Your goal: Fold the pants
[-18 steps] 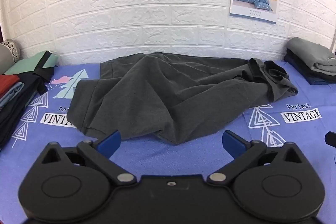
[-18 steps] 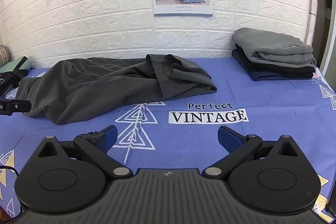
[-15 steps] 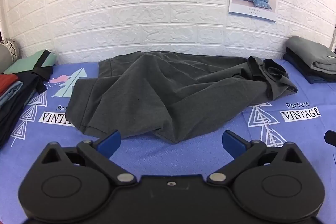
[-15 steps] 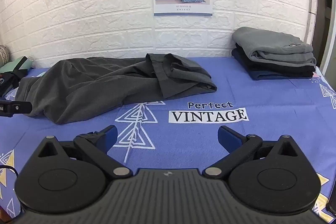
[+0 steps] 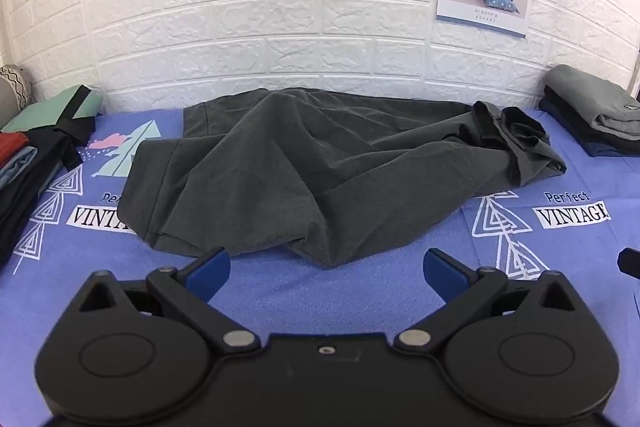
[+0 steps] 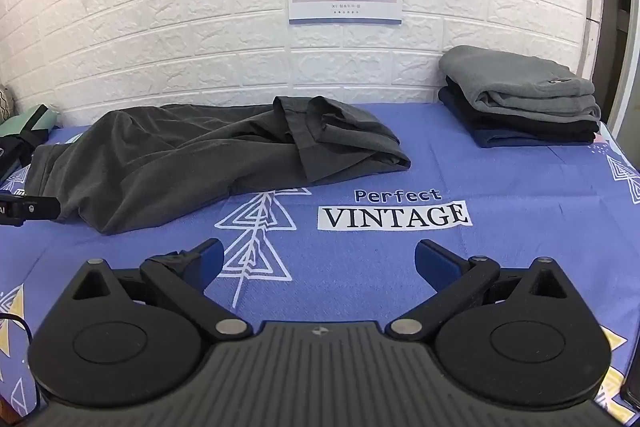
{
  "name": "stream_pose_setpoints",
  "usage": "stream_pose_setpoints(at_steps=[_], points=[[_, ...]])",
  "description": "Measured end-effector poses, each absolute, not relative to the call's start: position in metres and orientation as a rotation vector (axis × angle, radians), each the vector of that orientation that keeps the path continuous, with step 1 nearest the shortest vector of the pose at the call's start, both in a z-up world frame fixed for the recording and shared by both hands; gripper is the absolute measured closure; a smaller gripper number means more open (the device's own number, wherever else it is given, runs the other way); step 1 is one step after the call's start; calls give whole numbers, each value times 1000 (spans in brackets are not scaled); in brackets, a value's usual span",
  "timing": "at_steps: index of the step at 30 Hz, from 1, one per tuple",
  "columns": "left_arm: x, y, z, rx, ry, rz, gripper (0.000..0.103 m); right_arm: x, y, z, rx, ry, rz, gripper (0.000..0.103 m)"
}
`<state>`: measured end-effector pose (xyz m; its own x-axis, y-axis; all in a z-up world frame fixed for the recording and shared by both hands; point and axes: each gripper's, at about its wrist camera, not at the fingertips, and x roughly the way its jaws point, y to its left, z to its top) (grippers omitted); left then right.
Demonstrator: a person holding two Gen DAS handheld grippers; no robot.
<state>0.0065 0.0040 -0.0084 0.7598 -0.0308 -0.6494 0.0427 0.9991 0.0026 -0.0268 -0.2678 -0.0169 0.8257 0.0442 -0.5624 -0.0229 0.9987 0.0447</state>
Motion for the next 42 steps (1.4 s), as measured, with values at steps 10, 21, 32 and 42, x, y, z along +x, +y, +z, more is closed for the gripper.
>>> stream_pose_setpoints(at_steps=[10,21,32,42], points=[[12,5,-14,12,724,-23,1,-22,-267,-21,46,620,39,0],[16,10,-20,-1,740,-18,1,-17,-271,-24,55,635,32,0],[43,129,-62,-298,793,235,18,-3,-310,-38,94,613,-43,0],[86,155,-82,-507,771,267,18,59,-330,-56,38,587,-45,0]])
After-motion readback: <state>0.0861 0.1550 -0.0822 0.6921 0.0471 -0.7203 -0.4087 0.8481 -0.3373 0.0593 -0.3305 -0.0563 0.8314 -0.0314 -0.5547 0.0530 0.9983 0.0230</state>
